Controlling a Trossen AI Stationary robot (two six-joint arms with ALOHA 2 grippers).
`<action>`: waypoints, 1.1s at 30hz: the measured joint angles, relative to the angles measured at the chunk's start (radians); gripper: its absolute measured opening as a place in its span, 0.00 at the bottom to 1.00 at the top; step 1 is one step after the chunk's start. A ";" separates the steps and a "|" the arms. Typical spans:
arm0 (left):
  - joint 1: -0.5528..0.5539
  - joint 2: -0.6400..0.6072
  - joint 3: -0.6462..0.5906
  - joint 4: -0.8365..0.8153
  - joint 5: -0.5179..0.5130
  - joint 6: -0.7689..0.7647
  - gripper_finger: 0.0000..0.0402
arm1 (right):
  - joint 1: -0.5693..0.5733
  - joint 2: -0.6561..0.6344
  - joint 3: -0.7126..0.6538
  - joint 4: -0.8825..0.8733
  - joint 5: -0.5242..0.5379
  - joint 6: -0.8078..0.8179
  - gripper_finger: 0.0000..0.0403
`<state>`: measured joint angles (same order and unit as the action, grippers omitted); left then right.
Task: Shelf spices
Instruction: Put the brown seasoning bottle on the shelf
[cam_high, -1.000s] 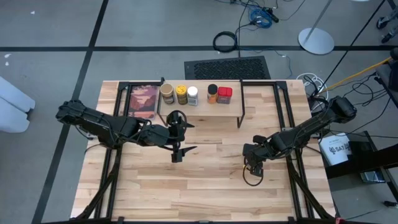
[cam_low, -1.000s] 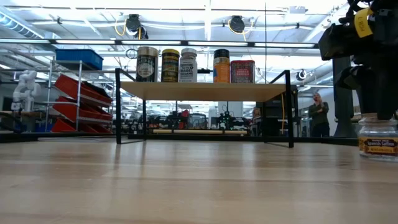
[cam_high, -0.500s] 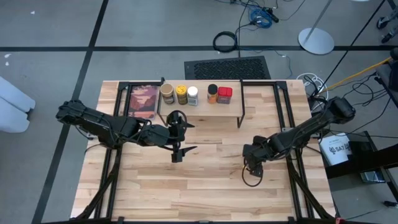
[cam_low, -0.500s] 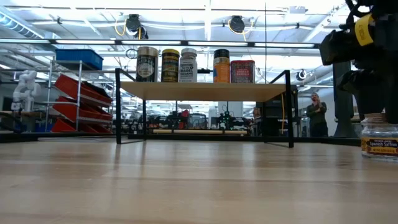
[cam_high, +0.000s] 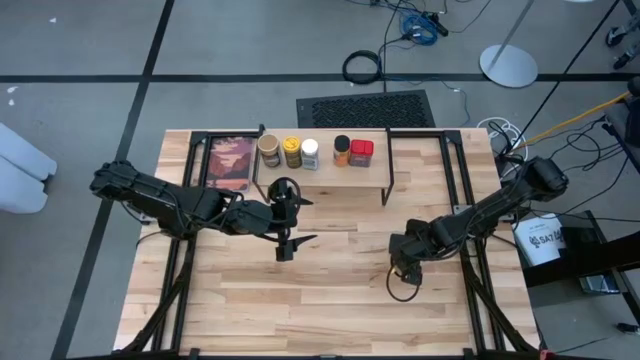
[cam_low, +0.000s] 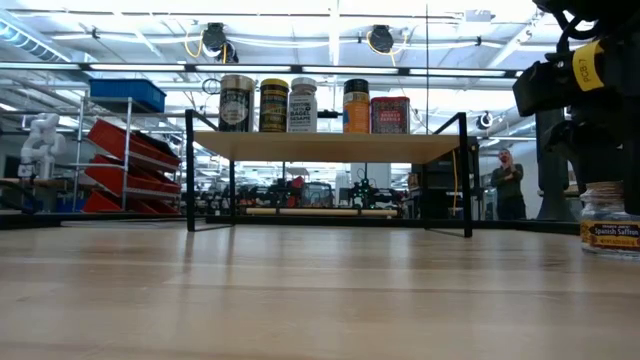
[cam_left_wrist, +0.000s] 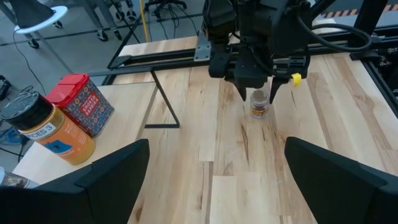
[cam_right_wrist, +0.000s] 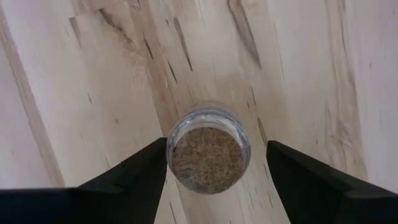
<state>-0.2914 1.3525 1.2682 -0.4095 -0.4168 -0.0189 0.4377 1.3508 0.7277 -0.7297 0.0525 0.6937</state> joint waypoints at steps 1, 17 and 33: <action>0.000 0.000 0.000 0.000 0.000 0.000 0.96 | 0.000 -0.001 0.000 0.000 0.000 0.000 0.64; 0.000 0.000 0.000 0.000 0.000 0.000 0.96 | -0.023 -0.003 0.000 0.025 -0.004 -0.008 0.39; 0.000 0.000 0.000 0.000 0.000 0.000 0.96 | -0.084 -0.003 0.162 -0.105 -0.003 -0.094 0.41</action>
<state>-0.2913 1.3525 1.2682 -0.4095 -0.4168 -0.0189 0.3536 1.3483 0.8897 -0.8350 0.0496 0.5998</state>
